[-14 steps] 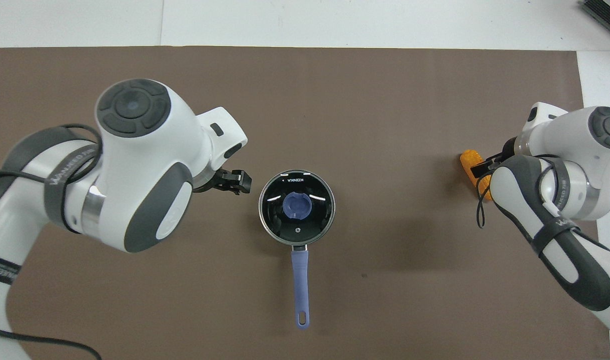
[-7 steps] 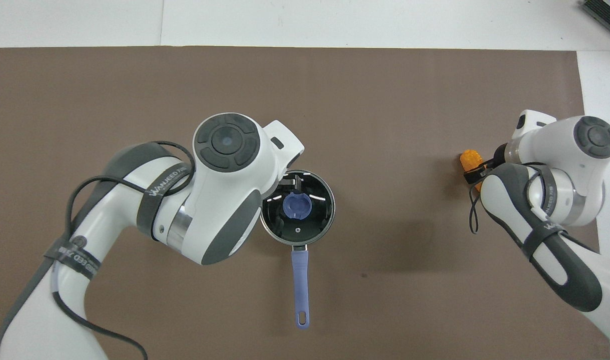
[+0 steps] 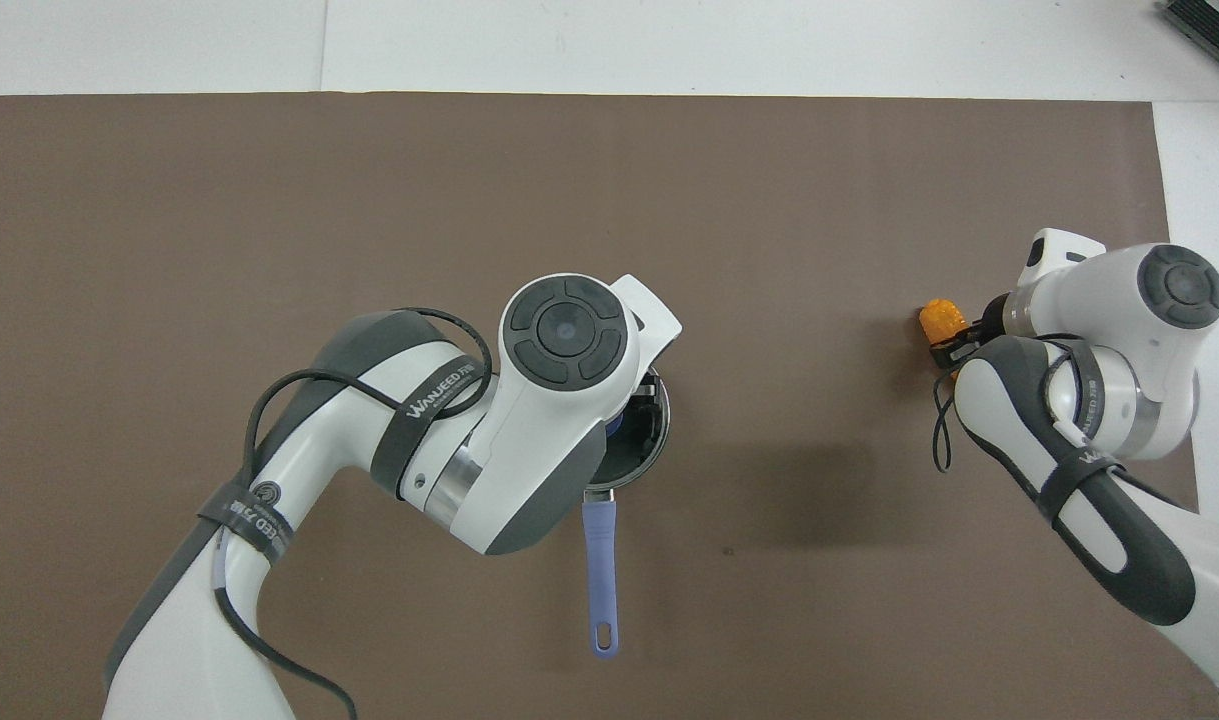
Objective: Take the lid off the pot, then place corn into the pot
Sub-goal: 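Grasp the lid knob with the left gripper while the right gripper grasps the corn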
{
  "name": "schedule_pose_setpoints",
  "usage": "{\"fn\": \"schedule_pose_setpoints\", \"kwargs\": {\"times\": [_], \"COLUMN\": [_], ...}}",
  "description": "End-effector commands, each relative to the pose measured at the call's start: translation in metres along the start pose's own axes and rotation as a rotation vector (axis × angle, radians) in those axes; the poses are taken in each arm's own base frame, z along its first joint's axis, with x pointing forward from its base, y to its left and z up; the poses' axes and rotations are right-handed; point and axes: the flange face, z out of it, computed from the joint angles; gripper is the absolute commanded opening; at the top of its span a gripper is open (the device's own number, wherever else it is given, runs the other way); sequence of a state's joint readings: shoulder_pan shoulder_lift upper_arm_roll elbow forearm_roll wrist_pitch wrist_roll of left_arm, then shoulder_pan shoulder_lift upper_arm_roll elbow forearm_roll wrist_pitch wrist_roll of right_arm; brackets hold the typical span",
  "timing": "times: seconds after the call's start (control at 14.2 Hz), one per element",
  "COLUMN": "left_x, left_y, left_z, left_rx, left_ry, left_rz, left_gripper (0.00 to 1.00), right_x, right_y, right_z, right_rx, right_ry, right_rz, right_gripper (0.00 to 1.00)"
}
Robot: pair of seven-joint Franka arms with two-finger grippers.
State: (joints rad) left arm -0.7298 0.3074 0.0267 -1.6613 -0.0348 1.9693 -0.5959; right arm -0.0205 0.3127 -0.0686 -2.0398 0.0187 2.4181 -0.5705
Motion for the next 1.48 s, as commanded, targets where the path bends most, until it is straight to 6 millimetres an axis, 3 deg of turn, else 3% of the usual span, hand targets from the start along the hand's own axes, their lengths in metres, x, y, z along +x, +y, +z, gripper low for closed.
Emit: {"fn": "schedule_pose_setpoints", "kwargs": {"times": [0.0, 0.42, 0.64, 0.92, 1.06, 1.27, 1.41], "left_x": [0.005, 0.003, 0.000, -0.001, -0.003, -0.004, -0.004], "left_y": [0.003, 0.000, -0.001, -0.001, -0.003, -0.003, -0.003], "left_z": [0.010, 0.020, 0.022, 0.022, 0.025, 0.026, 0.027], "left_rx": [-0.012, -0.016, -0.014, -0.018, -0.018, -0.024, -0.023], "left_ry": [0.008, -0.005, -0.010, -0.012, -0.014, -0.020, -0.021], "left_rz": [-0.020, -0.029, -0.027, -0.029, -0.032, -0.040, -0.040], "left_gripper": [1.00, 1.00, 0.91, 0.90, 0.74, 0.33, 0.27], "right_x": [-0.002, -0.002, -0.002, -0.002, -0.002, -0.002, 0.001], "right_y": [0.000, -0.001, -0.001, -0.002, -0.002, -0.003, -0.006], "right_z": [0.000, 0.000, 0.000, 0.000, 0.000, 0.000, -0.001], "right_rx": [0.023, 0.025, 0.024, 0.024, 0.025, 0.025, 0.024], "right_ry": [0.029, 0.028, 0.027, 0.027, 0.028, 0.028, 0.030], "right_rz": [-0.006, -0.006, -0.008, -0.009, -0.008, -0.011, -0.016], "right_gripper": [0.00, 0.00, 0.00, 0.00, 0.00, 0.00, 0.00]}}
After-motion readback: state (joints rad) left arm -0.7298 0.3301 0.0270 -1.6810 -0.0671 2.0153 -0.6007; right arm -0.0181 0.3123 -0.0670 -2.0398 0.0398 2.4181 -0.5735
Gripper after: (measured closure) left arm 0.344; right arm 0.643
